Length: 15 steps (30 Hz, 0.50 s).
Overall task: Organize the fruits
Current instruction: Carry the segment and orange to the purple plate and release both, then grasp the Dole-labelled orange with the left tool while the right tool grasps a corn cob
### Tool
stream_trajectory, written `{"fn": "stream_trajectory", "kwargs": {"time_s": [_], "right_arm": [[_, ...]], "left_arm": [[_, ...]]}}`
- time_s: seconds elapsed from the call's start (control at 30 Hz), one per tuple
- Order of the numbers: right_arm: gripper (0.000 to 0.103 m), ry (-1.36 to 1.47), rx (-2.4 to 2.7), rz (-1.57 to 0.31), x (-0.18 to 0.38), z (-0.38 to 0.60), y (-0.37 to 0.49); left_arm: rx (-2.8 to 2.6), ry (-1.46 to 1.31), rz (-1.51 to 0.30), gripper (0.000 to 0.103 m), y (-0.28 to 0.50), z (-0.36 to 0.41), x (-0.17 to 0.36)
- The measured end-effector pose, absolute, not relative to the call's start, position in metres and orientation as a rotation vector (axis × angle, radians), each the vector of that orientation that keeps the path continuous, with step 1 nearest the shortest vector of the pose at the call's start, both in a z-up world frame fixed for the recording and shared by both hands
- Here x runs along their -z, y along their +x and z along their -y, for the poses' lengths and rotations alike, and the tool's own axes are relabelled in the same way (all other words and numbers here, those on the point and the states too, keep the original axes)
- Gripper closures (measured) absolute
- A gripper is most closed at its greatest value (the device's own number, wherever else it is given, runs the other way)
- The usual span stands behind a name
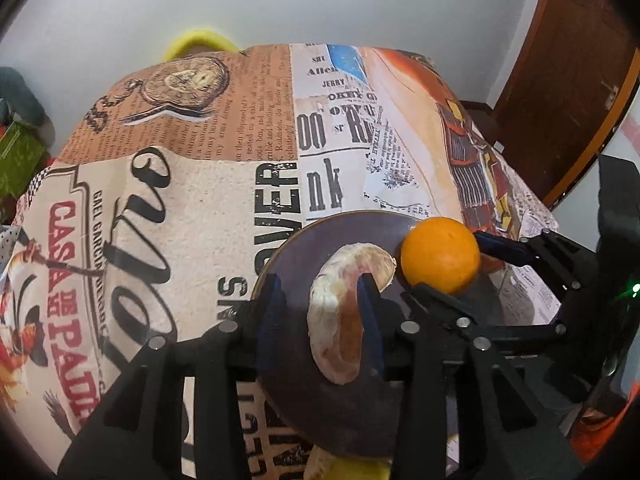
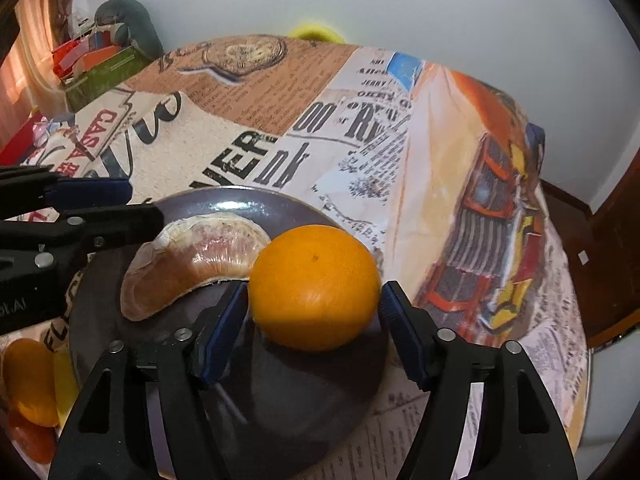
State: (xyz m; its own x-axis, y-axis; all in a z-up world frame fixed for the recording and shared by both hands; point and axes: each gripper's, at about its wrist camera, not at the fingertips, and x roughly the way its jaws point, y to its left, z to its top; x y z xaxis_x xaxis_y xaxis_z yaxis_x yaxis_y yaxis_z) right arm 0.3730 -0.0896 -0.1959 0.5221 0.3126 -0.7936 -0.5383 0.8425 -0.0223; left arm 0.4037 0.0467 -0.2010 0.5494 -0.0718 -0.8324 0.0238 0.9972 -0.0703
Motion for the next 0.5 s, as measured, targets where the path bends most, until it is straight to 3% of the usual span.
{"fn": "stream_trajectory", "kwargs": {"time_s": [0.27,0.5], "right_arm": [[0.035,-0.249,-0.517,-0.826,0.158,0.102,0.34],[0.035,-0.259,-0.51,-0.767,0.129,0.109,0.298]], "left_arm": [[0.034,-0.072,-0.923,0.061,0.368,-0.052,0.167],[0.011,-0.091,-0.87,0.052,0.325,-0.061,0.137]]}}
